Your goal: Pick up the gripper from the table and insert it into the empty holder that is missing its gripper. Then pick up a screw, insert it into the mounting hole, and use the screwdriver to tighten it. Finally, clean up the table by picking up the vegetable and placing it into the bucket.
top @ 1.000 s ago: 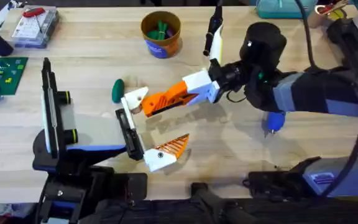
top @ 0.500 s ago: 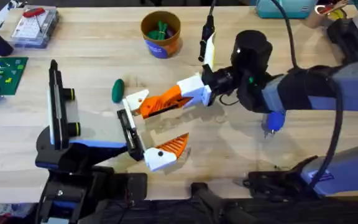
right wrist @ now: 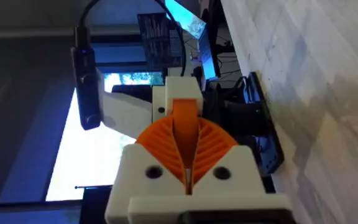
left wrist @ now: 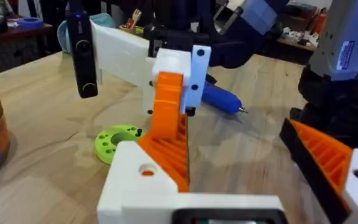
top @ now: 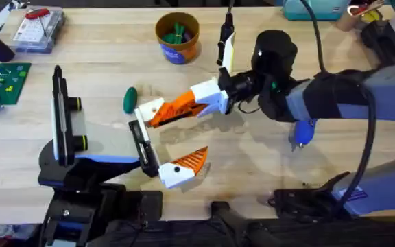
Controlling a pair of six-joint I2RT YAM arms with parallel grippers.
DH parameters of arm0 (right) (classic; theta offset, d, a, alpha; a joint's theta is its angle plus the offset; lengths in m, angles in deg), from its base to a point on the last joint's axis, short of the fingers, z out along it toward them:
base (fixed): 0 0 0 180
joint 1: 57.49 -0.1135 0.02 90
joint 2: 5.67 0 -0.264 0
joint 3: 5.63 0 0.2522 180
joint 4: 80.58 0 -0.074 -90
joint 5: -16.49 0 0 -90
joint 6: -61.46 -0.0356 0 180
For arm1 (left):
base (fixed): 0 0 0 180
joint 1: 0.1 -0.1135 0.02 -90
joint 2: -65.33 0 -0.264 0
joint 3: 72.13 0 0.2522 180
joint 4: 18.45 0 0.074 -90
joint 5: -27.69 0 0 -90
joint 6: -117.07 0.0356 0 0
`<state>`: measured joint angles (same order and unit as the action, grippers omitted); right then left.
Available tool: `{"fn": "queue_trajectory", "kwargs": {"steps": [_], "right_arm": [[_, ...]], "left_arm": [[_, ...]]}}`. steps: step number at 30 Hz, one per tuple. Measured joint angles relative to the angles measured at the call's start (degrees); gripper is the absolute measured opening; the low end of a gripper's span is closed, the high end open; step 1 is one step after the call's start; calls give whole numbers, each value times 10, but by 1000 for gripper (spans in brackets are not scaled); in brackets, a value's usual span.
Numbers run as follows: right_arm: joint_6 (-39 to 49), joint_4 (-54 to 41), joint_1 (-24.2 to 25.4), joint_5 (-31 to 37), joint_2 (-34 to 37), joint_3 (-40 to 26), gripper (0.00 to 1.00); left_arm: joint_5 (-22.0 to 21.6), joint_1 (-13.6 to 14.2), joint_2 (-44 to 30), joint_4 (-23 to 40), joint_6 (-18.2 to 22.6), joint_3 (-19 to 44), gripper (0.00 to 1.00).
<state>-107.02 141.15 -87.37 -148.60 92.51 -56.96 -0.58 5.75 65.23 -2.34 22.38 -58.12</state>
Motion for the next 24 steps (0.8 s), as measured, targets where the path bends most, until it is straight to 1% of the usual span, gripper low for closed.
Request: {"fn": "queue_trajectory", "kwargs": {"steps": [6, 12, 24], "right_arm": [[-11, 0, -1, 3, 18, -19, 17], [-13, 0, -5, -2, 38, -40, 17], [-13, 0, -14, 3, 40, -45, 17]], "left_arm": [[0, 0, 0, 1, 0, 0, 991], [-13, -2, 0, 1, -1, 0, 991], [-16, -2, 0, 0, -1, 0, 991]]}}
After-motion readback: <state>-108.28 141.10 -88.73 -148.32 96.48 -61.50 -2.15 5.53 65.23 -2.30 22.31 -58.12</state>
